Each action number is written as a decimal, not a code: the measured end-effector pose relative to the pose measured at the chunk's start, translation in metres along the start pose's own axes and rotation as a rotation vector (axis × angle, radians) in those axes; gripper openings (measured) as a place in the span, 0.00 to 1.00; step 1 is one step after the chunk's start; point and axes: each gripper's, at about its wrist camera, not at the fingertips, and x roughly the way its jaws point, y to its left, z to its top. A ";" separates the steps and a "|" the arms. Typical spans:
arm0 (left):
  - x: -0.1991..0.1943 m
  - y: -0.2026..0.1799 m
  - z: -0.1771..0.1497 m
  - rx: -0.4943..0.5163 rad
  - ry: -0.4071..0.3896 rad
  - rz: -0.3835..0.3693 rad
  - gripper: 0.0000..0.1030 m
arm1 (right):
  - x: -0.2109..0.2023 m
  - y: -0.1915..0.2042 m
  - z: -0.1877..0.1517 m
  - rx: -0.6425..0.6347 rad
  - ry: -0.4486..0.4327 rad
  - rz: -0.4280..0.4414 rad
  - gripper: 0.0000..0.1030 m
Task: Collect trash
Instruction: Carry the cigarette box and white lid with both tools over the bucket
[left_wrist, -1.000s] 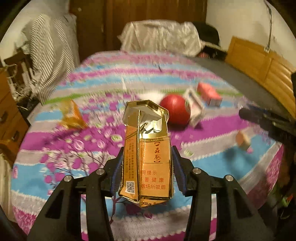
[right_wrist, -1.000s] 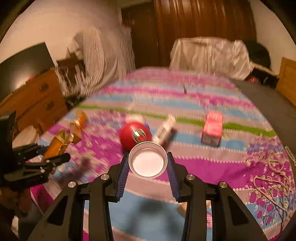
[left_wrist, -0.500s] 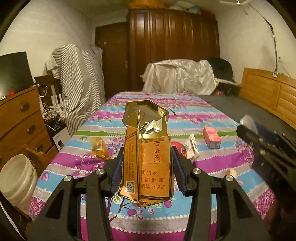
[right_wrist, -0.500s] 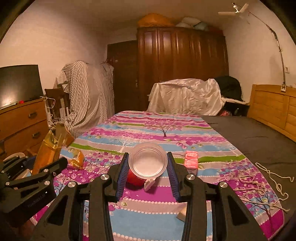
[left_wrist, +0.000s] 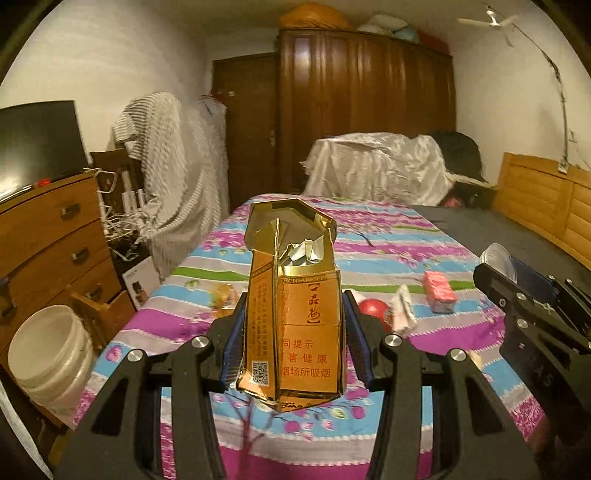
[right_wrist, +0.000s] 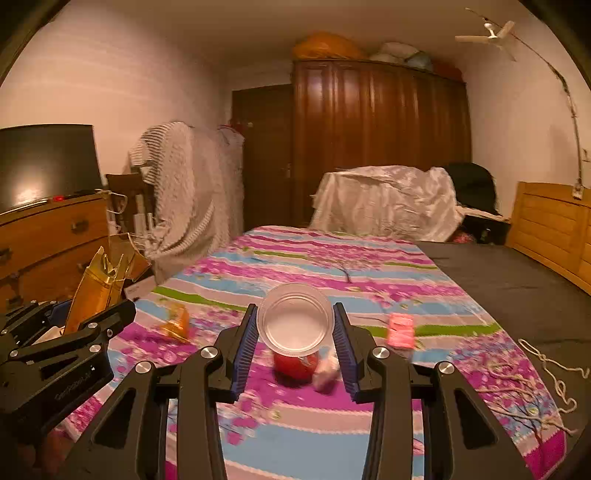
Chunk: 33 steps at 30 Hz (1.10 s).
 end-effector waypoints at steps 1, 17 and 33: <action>-0.001 0.008 0.002 -0.006 -0.002 0.014 0.45 | 0.004 0.007 0.006 -0.006 -0.001 0.012 0.40; -0.019 0.151 0.018 -0.129 -0.036 0.280 0.45 | 0.049 0.187 0.066 -0.108 -0.007 0.311 0.40; -0.047 0.287 0.011 -0.240 -0.020 0.508 0.45 | 0.074 0.408 0.091 -0.241 0.056 0.569 0.40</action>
